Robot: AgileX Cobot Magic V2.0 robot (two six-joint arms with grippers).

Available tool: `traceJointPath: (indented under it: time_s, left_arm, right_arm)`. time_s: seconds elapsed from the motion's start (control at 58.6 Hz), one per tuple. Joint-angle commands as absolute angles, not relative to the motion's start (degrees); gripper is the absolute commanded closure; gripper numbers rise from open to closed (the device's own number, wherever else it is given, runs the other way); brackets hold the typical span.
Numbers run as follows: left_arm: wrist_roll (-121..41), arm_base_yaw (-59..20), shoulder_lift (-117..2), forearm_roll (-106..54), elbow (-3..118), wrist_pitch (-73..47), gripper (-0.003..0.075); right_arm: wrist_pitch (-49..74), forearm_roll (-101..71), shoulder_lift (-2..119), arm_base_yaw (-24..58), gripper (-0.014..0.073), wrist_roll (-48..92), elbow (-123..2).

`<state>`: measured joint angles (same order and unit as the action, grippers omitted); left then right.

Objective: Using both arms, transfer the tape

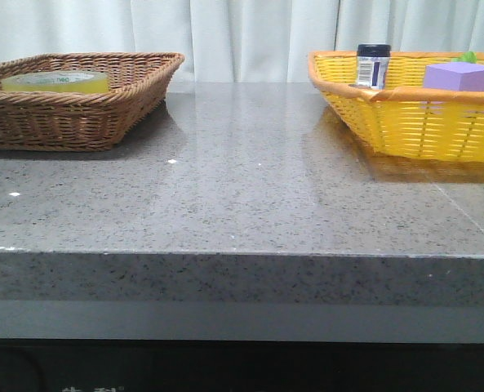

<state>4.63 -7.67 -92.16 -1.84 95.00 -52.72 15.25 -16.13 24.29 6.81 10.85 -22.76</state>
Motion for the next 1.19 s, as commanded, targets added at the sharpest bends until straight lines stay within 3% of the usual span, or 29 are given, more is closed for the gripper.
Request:
traceJointPath:
  time_s: [0.0, 0.341, 0.615, 0.922, 1.178]
  left_arm:
    - [4.95, -7.86, -82.82, -2.36, 86.58, -42.04, 0.074]
    - [4.95, -7.86, -58.35, -1.78, 52.87, -22.32, 0.074]
    - [4.95, -7.86, -32.43, -1.78, 31.08, -18.23, 0.074]
    - [4.95, -7.86, -9.07, -1.78, 20.54, -19.44, 0.074]
    - [4.95, -7.86, -3.17, -1.78, 20.24, -19.34, 0.074]
  right_arm:
    - [10.12, -16.52, 24.46, 6.51, 0.0663, 11.21, -24.33]
    - [9.88, -16.52, 24.46, 6.51, 0.0663, 11.21, -24.33]
    - [9.82, -16.55, 24.46, 6.51, 0.0663, 11.21, -24.33]
    - [9.87, -16.55, 24.46, 6.51, 0.0663, 11.21, -24.33]
    - [9.87, -16.55, 24.46, 6.51, 0.0663, 11.21, -24.33]
